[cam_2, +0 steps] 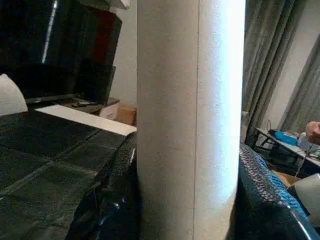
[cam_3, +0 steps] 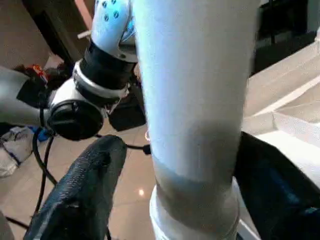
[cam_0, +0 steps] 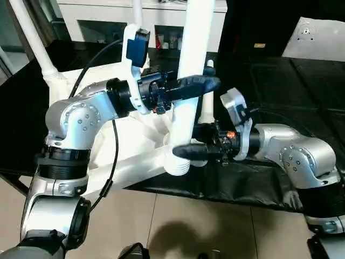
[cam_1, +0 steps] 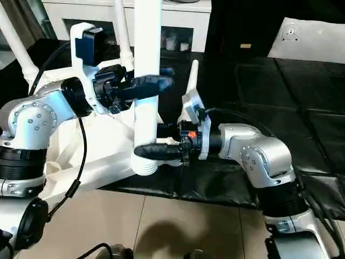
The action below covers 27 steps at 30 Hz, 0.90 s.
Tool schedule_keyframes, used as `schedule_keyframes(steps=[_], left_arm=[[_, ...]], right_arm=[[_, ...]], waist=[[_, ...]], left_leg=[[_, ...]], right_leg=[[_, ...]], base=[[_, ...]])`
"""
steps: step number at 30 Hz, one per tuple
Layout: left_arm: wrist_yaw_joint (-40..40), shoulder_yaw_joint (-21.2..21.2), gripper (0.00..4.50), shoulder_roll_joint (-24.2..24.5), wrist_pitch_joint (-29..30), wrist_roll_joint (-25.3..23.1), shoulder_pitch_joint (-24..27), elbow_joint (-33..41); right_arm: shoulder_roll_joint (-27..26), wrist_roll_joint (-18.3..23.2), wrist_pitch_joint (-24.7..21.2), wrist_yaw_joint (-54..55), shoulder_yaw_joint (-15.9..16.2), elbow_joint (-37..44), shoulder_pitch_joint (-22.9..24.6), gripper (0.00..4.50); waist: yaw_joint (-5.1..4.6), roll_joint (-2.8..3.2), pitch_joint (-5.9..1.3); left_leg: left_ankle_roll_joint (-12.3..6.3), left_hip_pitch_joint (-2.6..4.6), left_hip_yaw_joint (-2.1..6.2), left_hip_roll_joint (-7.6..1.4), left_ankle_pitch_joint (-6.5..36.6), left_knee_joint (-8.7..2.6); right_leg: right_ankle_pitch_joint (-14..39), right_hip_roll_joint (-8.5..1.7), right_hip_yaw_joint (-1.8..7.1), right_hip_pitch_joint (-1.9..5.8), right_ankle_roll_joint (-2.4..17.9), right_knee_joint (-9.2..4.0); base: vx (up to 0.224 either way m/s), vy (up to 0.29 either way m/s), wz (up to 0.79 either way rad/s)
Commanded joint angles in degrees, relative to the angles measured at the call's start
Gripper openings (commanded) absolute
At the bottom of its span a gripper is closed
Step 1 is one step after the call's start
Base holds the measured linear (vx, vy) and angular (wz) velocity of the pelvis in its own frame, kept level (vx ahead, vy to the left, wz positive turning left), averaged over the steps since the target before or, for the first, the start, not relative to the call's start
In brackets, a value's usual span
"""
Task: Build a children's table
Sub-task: Pick table leg
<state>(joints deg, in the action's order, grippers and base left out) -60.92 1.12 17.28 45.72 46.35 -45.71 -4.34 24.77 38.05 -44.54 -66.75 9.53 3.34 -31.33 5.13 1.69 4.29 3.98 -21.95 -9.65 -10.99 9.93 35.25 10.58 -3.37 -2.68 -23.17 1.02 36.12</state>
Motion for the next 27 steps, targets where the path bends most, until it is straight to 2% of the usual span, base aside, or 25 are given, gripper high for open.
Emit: schedule_keyframes(steps=[1,4,5,8,9,18,21,27], left_arm=[[-0.54,-0.76,1.8,-0.03,-1.34,-0.69,-1.52,-0.01],[-0.7,-0.97,1.8,-0.12,-1.36,-0.65,-1.6,-0.07],[-0.81,-1.07,1.8,-0.22,-1.45,-0.8,-1.67,-0.16],[-0.88,-1.2,1.8,-0.6,-1.64,-1.09,-1.77,-0.25],[-0.79,-1.15,1.8,-0.75,-1.65,-1.0,-1.8,-0.26],[-0.05,-0.93,1.8,-1.62,-2.08,-0.63,-2.37,-0.47],[-0.21,-0.95,1.8,-1.6,-2.12,-0.76,-2.41,-0.5],[0.66,-0.59,1.8,-1.65,-1.68,-0.95,-2.88,-0.89]], right_arm=[[-0.32,-0.16,0.83,-0.77,0.26,1.02,-0.93,3.69],[-0.84,0.08,0.87,-0.78,-0.01,0.64,-1.09,3.7],[-1.01,0.43,0.83,-0.88,-0.13,0.41,-1.18,3.42],[-1.81,0.68,1.25,-0.4,-0.1,-0.2,-1.36,3.32],[-2.14,0.58,1.48,-0.1,-0.12,-0.35,-1.37,3.11],[-2.42,-0.07,1.23,-0.33,0.18,-1.07,-1.5,2.5],[-2.32,-0.25,1.27,-0.51,0.3,-1.18,-1.52,2.16],[-2.37,-0.77,1.92,-0.68,0.75,-1.88,-1.71,1.93]], waist=[[0.16,0.27,-5.13],[0.12,0.14,-5.13],[0.12,0.06,-5.12],[0.12,0.09,-5.14],[0.12,0.12,-5.19],[0.13,0.14,-5.13],[0.12,0.16,-5.16],[0.14,0.22,-5.21]], left_leg=[[-0.86,0.69,0.39,-1.29,7.98,-3.52],[-0.94,0.66,0.34,-1.23,8.08,-3.5],[-0.94,0.68,0.34,-1.24,8.15,-3.51],[-0.97,0.65,0.34,-1.25,7.86,-3.48],[-1.01,0.65,0.34,-1.25,7.72,-3.45],[-1.05,0.67,0.33,-1.25,7.95,-3.48],[-1.06,0.65,0.36,-1.24,7.86,-3.48],[-1.07,0.66,0.37,-1.24,7.91,-3.45]], right_leg=[[8.87,-3.58,2.15,3.56,12.24,-4.09],[8.9,-3.5,2.14,3.56,12.34,-4.13],[9.04,-3.51,2.15,3.58,12.33,-4.14],[8.83,-3.51,2.14,3.59,12.41,-4.12],[8.55,-3.54,2.14,3.59,12.5,-4.07],[8.51,-3.52,2.13,3.61,12.62,-4.11],[8.74,-3.53,2.12,3.66,12.43,-4.12],[7.94,-3.5,2.1,3.64,12.67,-4.05]], base=[[0.0,0.0,0.0],[0.0,0.0,0.0],[0.0,0.0,0.0],[0.0,0.0,0.0],[0.0,0.0,0.0],[0.0,0.0,0.0],[0.0,0.0,0.0],[0.0,0.0,0.0]])
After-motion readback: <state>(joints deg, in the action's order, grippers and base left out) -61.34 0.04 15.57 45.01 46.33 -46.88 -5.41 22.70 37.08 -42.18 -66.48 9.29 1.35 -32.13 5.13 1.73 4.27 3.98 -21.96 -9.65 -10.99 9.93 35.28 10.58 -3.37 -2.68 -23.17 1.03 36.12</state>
